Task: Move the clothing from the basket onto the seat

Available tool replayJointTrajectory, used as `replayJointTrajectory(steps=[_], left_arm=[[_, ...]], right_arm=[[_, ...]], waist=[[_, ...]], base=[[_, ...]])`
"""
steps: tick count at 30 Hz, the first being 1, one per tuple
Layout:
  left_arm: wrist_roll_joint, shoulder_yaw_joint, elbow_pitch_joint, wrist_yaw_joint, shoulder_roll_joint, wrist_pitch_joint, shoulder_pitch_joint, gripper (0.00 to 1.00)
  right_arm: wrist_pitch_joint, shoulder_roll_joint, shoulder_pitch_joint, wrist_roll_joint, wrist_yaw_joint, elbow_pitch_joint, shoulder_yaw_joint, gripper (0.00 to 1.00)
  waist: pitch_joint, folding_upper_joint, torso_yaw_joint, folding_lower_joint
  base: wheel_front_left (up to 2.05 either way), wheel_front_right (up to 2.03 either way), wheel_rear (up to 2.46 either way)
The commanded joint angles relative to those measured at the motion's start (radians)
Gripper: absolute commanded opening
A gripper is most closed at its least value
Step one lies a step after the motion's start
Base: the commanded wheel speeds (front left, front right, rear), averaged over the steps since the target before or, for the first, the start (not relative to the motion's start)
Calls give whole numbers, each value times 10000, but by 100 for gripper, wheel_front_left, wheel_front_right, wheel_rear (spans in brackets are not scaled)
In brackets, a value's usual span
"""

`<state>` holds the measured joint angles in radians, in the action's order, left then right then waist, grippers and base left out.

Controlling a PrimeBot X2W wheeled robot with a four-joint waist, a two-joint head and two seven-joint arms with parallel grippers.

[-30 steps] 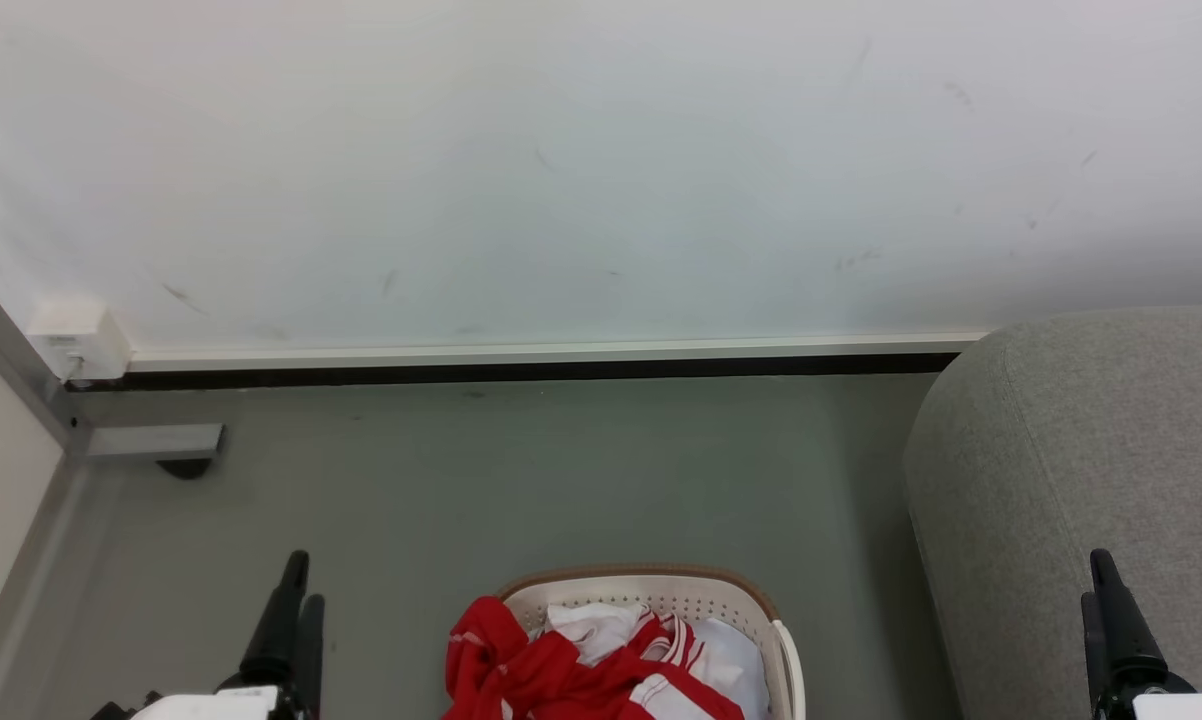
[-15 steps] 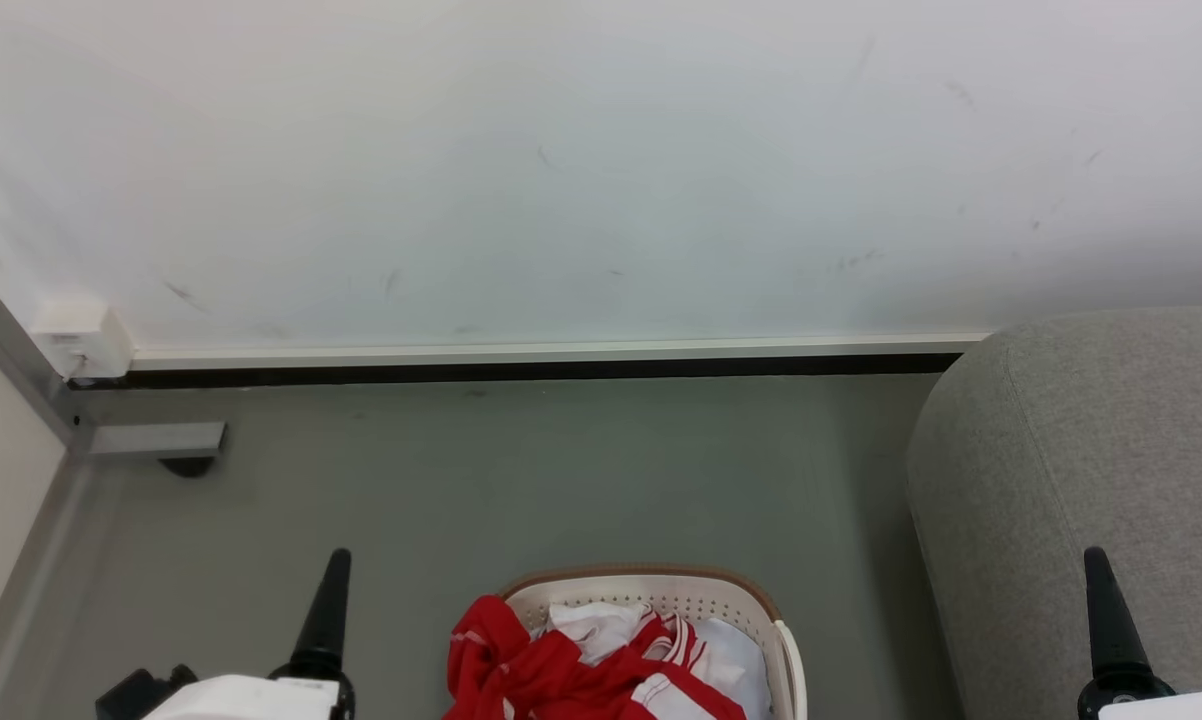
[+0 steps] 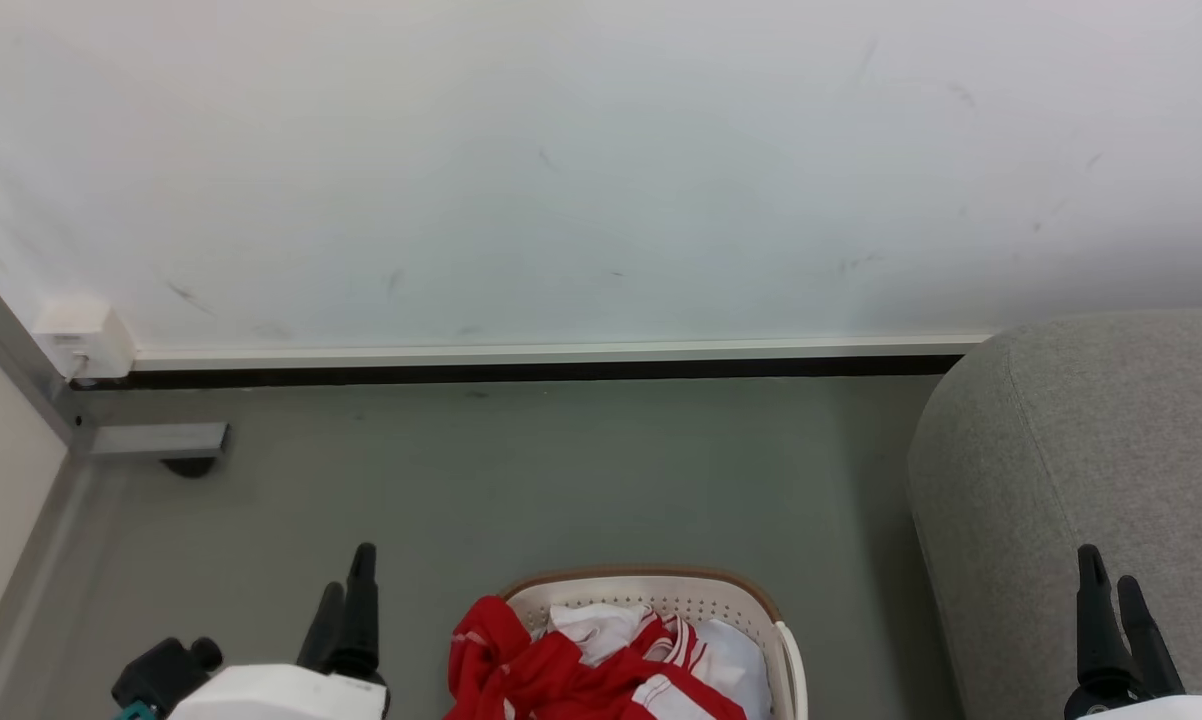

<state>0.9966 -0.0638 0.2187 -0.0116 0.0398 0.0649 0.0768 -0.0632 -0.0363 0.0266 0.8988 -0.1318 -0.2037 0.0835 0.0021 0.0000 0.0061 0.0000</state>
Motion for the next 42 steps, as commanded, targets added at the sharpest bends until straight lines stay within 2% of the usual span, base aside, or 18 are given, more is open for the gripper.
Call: replayJointTrajectory(steps=[1, 20, 42], left_arm=[[-531, -25, -214, -69, 79, 106, 167, 100], [-3580, -418, -364, -350, 98, 689, 74, 100], [-6003, -659, -190, -479, 117, 1228, 26, 100]], right_arm=[[-133, -121, 33, -482, 7, 166, -3, 100], [-712, -144, -97, -2901, 10, 173, -170, 100], [-1249, -162, -249, -4944, 14, 34, -78, 100]], waist=[[1, 0, -5, 0], [-30, 0, 84, 0], [-37, 0, 108, 0]], base=[[0, 0, 0], [0, 0, 0], [0, 0, 0]])
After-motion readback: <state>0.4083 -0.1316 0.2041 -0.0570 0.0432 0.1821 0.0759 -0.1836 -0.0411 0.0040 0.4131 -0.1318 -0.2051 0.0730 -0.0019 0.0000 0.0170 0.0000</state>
